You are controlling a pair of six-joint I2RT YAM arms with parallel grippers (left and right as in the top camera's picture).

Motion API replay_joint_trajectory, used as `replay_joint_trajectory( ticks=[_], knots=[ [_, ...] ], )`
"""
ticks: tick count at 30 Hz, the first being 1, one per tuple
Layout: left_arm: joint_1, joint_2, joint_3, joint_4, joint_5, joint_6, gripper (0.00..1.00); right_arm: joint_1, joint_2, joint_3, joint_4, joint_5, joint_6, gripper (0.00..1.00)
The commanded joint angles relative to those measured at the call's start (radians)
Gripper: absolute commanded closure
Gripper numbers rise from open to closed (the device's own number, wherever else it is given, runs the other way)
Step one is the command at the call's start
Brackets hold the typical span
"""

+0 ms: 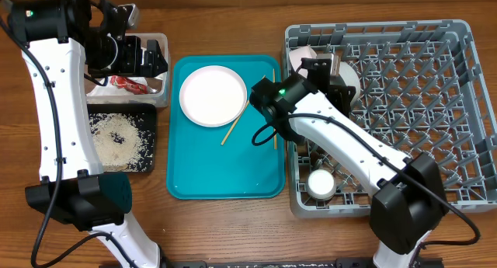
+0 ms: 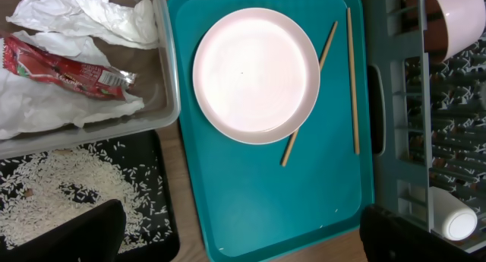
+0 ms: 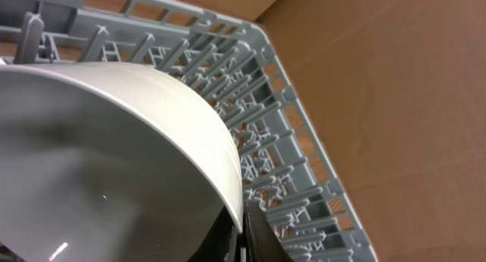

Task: Sort waste into correct bins and load items into the dishwasher
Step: 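Lift the white bowl and set it in the dish rack, then move the right gripper to the white plate on the teal tray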

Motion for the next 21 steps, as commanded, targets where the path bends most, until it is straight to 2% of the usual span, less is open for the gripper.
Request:
replay_joint_trajectory(
  ticks=[1, 13, 21],
  knots=[
    [-0.003, -0.021, 0.021, 0.003, 0.013, 0.011, 0.0, -0.005, 0.033, -0.009, 0.008, -0.025, 0.023, 0.96],
    [-0.003, -0.021, 0.021, 0.003, 0.013, 0.011, 0.0, -0.097, 0.038, -0.086, 0.077, -0.012, 0.023, 0.96],
    [-0.003, -0.021, 0.021, 0.003, 0.013, 0.011, 0.0, -0.064, 0.038, -0.086, 0.08, -0.117, 0.007, 0.96]
  ],
)
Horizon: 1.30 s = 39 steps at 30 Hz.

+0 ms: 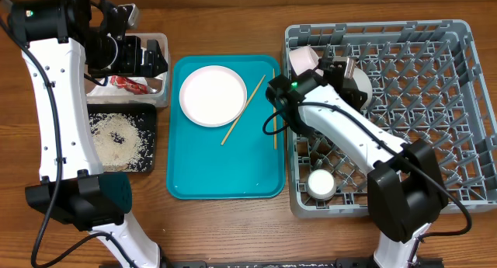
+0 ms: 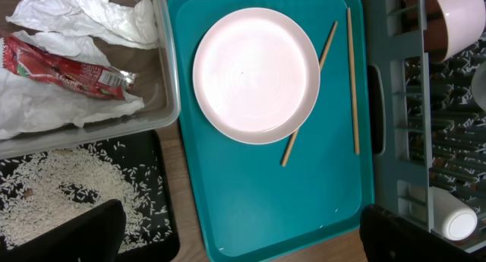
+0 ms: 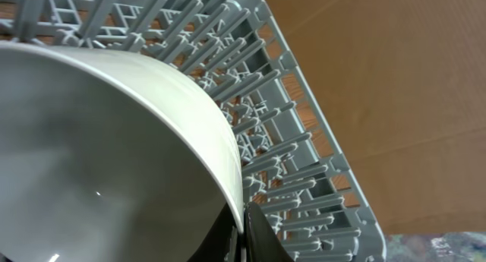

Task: Sort waste into correct bins and load items into the dishwasher
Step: 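Move the right gripper to the white plate on the teal tray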

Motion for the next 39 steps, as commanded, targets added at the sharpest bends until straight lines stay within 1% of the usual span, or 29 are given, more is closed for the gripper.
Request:
replay_joint_trajectory(
  ticks=[1, 12, 16, 22, 24, 25, 26, 27, 28, 29, 31, 39],
  knots=[
    [-0.003, -0.021, 0.021, 0.003, 0.013, 0.011, 0.0, 0.032, -0.003, -0.012, 0.006, -0.097, -0.01, 0.96],
    [-0.003, -0.021, 0.021, 0.003, 0.013, 0.011, 0.0, 0.042, -0.003, -0.012, 0.006, -0.221, -0.026, 0.96],
    [-0.004, -0.021, 0.021, 0.003, 0.013, 0.011, 0.0, 0.046, -0.003, -0.011, 0.014, -0.269, -0.076, 0.96],
    [-0.004, -0.021, 0.021, 0.003, 0.013, 0.011, 0.0, 0.046, -0.003, -0.011, 0.018, -0.286, -0.075, 0.94],
    [-0.004, -0.021, 0.021, 0.003, 0.013, 0.011, 0.0, 0.046, -0.003, -0.011, 0.018, -0.286, -0.075, 0.9],
    [-0.004, -0.021, 0.021, 0.003, 0.013, 0.011, 0.0, 0.046, -0.003, -0.011, 0.018, -0.286, -0.075, 0.81],
    [-0.004, -0.021, 0.021, 0.003, 0.013, 0.011, 0.0, 0.046, -0.003, -0.011, 0.018, -0.286, -0.075, 0.67],
    [-0.004, -0.021, 0.021, 0.003, 0.013, 0.011, 0.0, 0.046, -0.003, -0.01, 0.018, -0.286, -0.075, 0.56],
    [-0.004, -0.021, 0.021, 0.003, 0.013, 0.011, 0.0, 0.046, -0.003, -0.01, 0.018, -0.286, -0.075, 0.5],
    [-0.004, -0.021, 0.021, 0.003, 0.013, 0.011, 0.0, 0.046, -0.003, -0.01, 0.018, -0.286, -0.075, 0.46],
    [-0.004, -0.021, 0.021, 0.003, 0.013, 0.011, 0.0, 0.046, -0.003, -0.009, 0.017, -0.286, -0.075, 0.43],
    [-0.004, -0.021, 0.021, 0.003, 0.013, 0.011, 0.0, 0.046, -0.003, -0.009, -0.014, -0.297, -0.074, 0.43]
  ],
)
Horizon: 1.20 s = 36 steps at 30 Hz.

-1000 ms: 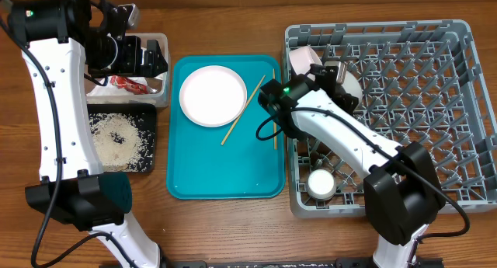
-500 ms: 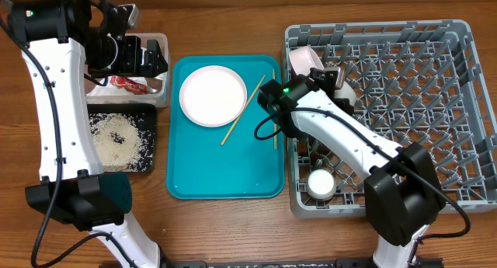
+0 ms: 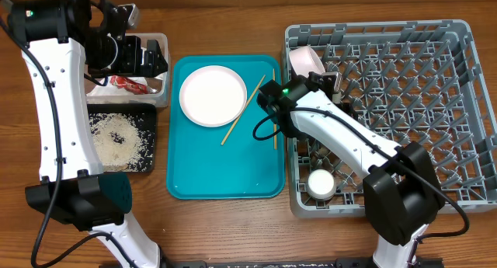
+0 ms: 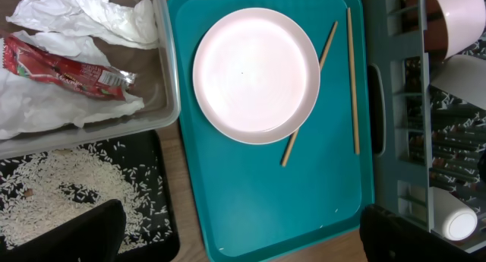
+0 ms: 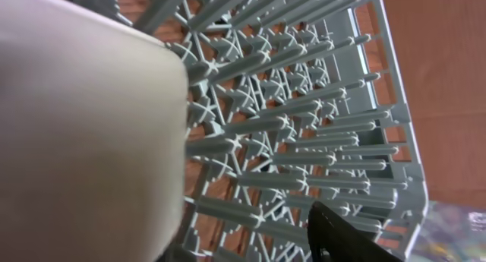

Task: Sort waste into correct bins and load items into the dishwasher
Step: 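Move the right gripper to the white plate on the teal tray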

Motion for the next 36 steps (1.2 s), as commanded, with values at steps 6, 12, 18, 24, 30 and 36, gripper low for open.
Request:
replay_joint_trajectory(
  ticks=[6, 12, 18, 24, 30, 36],
  knots=[
    [-0.004, -0.021, 0.021, 0.003, 0.013, 0.011, 0.0, 0.004, -0.002, 0.016, -0.069, -0.047, 0.002, 0.43],
    [-0.004, -0.021, 0.021, 0.003, 0.013, 0.011, 0.0, 0.026, -0.002, 0.109, -0.164, -0.136, 0.001, 0.42],
    [-0.004, -0.021, 0.021, 0.003, 0.013, 0.011, 0.0, 0.076, -0.004, 0.187, -0.183, -0.257, -0.093, 0.02],
    [-0.004, -0.021, 0.021, 0.003, 0.013, 0.011, 0.0, 0.094, -0.004, 0.338, -0.163, -0.351, -0.109, 0.0],
    [-0.004, -0.021, 0.021, 0.003, 0.013, 0.011, 0.0, 0.094, -0.004, 0.433, 0.083, -0.5, -0.173, 0.0],
    [-0.004, -0.021, 0.021, 0.003, 0.013, 0.011, 0.0, 0.094, 0.004, 0.362, 0.441, -0.644, -0.182, 0.16]
  ],
)
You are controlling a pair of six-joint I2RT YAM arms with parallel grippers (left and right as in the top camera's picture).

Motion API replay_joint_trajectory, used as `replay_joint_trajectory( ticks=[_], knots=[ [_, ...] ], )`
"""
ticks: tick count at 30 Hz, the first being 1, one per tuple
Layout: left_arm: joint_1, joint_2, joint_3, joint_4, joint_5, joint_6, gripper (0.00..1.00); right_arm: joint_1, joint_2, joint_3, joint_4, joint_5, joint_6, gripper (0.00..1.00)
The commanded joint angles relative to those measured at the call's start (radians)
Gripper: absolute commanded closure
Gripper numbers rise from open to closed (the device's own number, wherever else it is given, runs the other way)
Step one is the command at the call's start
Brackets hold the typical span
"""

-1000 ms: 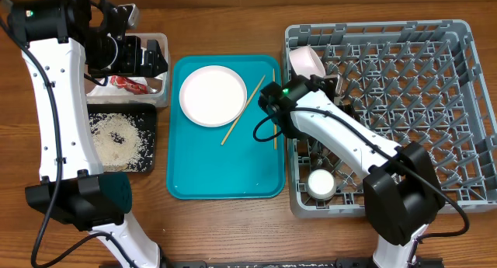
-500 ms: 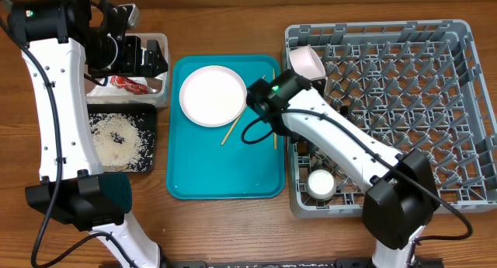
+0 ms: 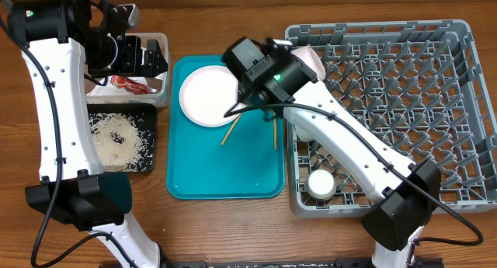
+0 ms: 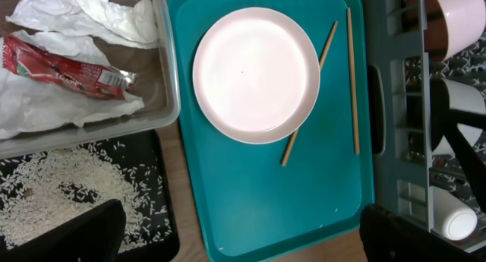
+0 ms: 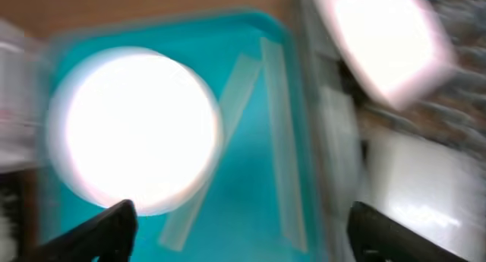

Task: Sort waste into correct bins and load items into the dishwasher
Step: 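Move the right gripper to the white plate on the teal tray, then grasp the white plate edge with right gripper and lift it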

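A white plate (image 3: 208, 95) and two wooden chopsticks (image 4: 308, 96) (image 4: 352, 80) lie on the teal tray (image 3: 225, 171). My right gripper (image 5: 250, 243) hovers open and empty over the tray's far end, with the plate (image 5: 137, 129) and chopsticks below it in a blurred view. In the grey dish rack (image 3: 404, 105) stand a pink cup (image 4: 456, 23), a white bowl (image 4: 463, 95) and a white cup (image 3: 321, 182). My left gripper (image 4: 239, 250) hangs open high over the tray's left edge.
A clear bin (image 4: 171, 80) holds crumpled white paper and a red wrapper (image 4: 64, 72). Below it a black tray (image 3: 120, 140) carries scattered rice. My right arm (image 3: 342, 136) stretches across the rack's left side.
My right gripper was down in the rack next to the white bowl, jaws apart. It is now above the far end of the tray, open and empty. The bowl stays in the rack.
My right gripper first held the white bowl by its rim over the rack's left side, and still held it there a moment later. Then the bowl stood in the rack with the jaws apart. Now the gripper is over the tray. The left arm has not moved.
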Motion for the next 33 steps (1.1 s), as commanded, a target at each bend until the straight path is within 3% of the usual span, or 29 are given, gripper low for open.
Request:
replay_joint_trajectory(
  ticks=[1, 7, 23, 33],
  knots=[
    [-0.004, -0.021, 0.021, 0.003, 0.013, 0.011, 0.0, 0.002, 0.004, -0.045, 0.124, -0.109, -0.019, 0.2],
    [-0.004, -0.021, 0.021, 0.003, 0.013, 0.011, 0.0, 0.002, 0.092, -0.149, 0.298, -0.138, 0.018, 0.34],
    [-0.004, -0.021, 0.021, 0.003, 0.013, 0.011, 0.0, -0.018, 0.32, -0.154, 0.447, -0.171, 0.03, 0.4],
    [-0.004, -0.021, 0.021, 0.003, 0.013, 0.011, 0.0, -0.018, 0.353, -0.154, 0.515, -0.169, 0.03, 0.54]
  ],
)
